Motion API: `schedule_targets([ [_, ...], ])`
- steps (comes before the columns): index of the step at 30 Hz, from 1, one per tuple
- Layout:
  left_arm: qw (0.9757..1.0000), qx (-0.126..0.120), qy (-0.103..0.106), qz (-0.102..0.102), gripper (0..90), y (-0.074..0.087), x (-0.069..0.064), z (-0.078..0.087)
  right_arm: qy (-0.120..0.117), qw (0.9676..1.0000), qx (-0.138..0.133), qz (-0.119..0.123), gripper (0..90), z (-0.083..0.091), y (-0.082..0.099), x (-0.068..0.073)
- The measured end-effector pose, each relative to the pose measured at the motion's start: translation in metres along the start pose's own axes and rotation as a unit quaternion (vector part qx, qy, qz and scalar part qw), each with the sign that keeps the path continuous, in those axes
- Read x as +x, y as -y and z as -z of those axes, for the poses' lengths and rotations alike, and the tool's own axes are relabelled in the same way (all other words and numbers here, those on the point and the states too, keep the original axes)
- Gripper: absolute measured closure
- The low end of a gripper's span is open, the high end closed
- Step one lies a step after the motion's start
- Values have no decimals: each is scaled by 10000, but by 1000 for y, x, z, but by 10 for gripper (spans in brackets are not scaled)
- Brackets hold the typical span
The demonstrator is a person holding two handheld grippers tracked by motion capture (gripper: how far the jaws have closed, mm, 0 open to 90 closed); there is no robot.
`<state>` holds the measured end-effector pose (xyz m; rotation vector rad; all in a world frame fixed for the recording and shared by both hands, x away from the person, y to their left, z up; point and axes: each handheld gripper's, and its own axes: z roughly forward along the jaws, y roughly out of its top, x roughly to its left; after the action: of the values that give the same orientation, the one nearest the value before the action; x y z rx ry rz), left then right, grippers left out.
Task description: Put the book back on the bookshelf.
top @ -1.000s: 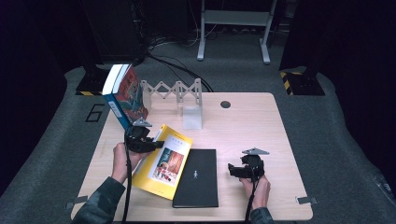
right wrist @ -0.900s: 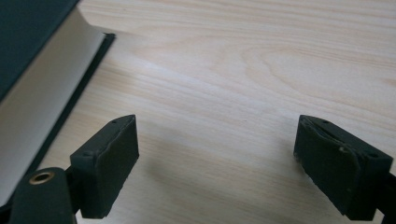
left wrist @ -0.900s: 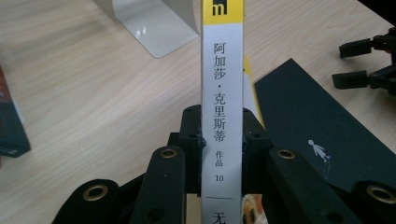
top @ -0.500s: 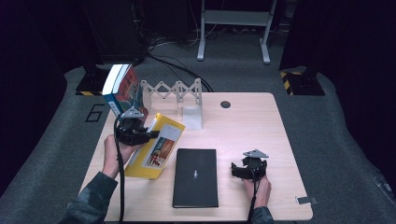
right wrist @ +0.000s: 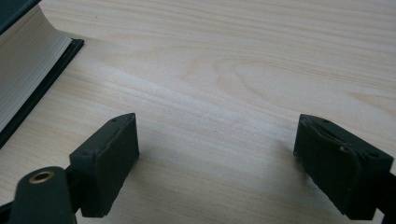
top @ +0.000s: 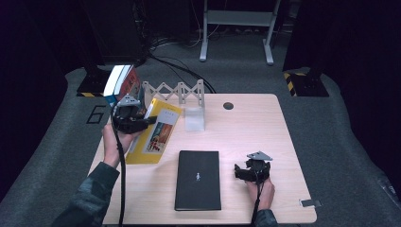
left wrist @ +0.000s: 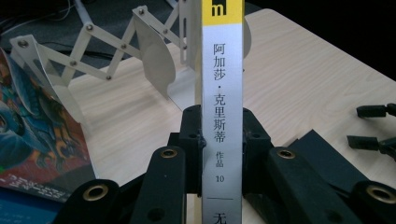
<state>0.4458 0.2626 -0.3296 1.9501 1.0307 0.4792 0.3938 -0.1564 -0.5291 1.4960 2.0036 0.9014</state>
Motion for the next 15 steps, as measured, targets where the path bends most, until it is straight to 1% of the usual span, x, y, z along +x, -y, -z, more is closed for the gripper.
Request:
schedule_targets([
  [3, 10000, -36, -13, 17, 755, -5, 3, -2, 4, 10000, 22, -45, 135, 1, 0, 1],
  [5, 9999, -92, -64, 32, 755, -7, 4, -3, 1, 10000, 23, -39, 135, 1, 0, 1],
  [7, 9999, -75, -90, 17, 754, -10, 6, -3, 2, 10000, 22, -38, 135, 1, 0, 1],
  [11, 9997, -161, -159, 17, 754, -15, 9, -5, -12, 10000, 8, 0, 136, 0, 0, 0],
  [14, 9997, -139, -189, 16, 754, -19, 11, -7, -20, 10000, -10, 40, 137, 0, 0, 0],
  [15, 9997, -147, -183, 24, 754, -19, 12, -8, -24, 10000, 1, 14, 137, 0, 0, 0],
])
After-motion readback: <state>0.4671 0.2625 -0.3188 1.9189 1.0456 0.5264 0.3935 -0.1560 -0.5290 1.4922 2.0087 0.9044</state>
